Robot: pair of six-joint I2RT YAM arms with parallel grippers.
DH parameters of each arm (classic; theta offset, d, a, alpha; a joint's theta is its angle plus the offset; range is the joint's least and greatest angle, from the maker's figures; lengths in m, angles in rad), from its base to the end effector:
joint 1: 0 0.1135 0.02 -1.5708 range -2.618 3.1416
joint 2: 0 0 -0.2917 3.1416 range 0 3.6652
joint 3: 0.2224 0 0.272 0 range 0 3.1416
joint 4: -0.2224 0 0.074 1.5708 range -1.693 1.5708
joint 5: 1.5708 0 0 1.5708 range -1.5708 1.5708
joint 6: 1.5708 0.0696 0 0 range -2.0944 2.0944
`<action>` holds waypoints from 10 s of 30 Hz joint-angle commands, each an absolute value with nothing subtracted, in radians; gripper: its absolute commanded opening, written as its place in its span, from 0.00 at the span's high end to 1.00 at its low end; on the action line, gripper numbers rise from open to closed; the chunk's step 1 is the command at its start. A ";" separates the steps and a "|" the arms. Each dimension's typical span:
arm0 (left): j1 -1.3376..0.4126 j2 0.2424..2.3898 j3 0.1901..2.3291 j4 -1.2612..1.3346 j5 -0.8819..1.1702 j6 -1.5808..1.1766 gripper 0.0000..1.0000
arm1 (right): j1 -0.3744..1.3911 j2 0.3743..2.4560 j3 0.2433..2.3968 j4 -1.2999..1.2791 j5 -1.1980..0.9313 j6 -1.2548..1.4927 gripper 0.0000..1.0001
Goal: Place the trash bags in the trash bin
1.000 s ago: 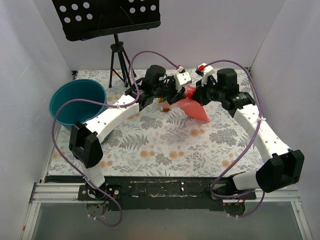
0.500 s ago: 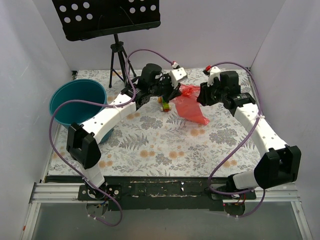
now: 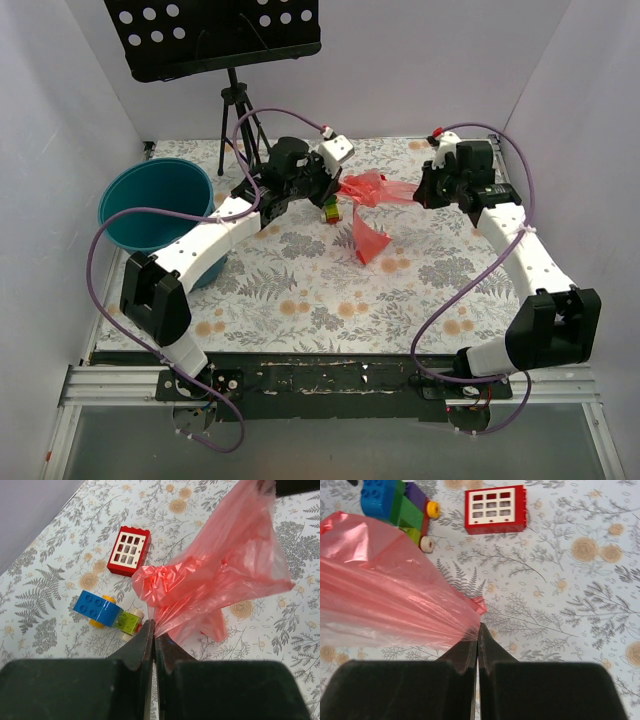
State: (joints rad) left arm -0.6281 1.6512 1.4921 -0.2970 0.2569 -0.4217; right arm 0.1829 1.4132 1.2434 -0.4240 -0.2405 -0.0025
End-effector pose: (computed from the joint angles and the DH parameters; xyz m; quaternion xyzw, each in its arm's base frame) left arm 0.3471 -0.2739 0.3592 0.1541 0.8302 -0.3570 0.3995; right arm 0.3541 0.0824 0.3367 -0.1372 0.8677 0.1475 0.4545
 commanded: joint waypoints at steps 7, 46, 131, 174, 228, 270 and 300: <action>-0.594 1.574 1.422 -0.247 0.028 -0.514 1.00 | -0.061 1.315 1.160 -0.492 -0.150 0.124 0.99; -0.584 1.493 1.420 -0.187 0.425 -0.511 1.00 | 0.285 1.298 1.400 -0.379 -0.332 -0.307 0.21; -0.555 1.543 1.463 -0.169 0.276 -0.661 1.00 | 0.376 1.345 1.296 -0.284 -0.237 -0.215 0.18; -0.529 1.574 1.558 -0.233 0.238 -0.683 1.00 | 0.394 1.281 1.262 -0.218 -0.484 -0.189 0.18; -0.488 1.428 1.646 -0.262 0.713 -0.601 1.00 | 0.244 1.469 1.166 0.066 -0.707 -0.161 0.17; -0.518 1.624 1.414 -0.311 0.394 -0.749 1.00 | 0.028 1.307 1.190 -0.658 -0.502 -0.019 0.99; -0.772 1.737 1.405 -0.885 0.840 0.339 1.00 | 0.176 0.655 0.687 -0.743 -0.624 -0.741 0.99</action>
State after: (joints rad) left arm -0.7681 1.5146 1.6398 -0.1478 0.7143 0.2649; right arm 0.1761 0.7586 0.9184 -0.1112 -0.4057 -0.5846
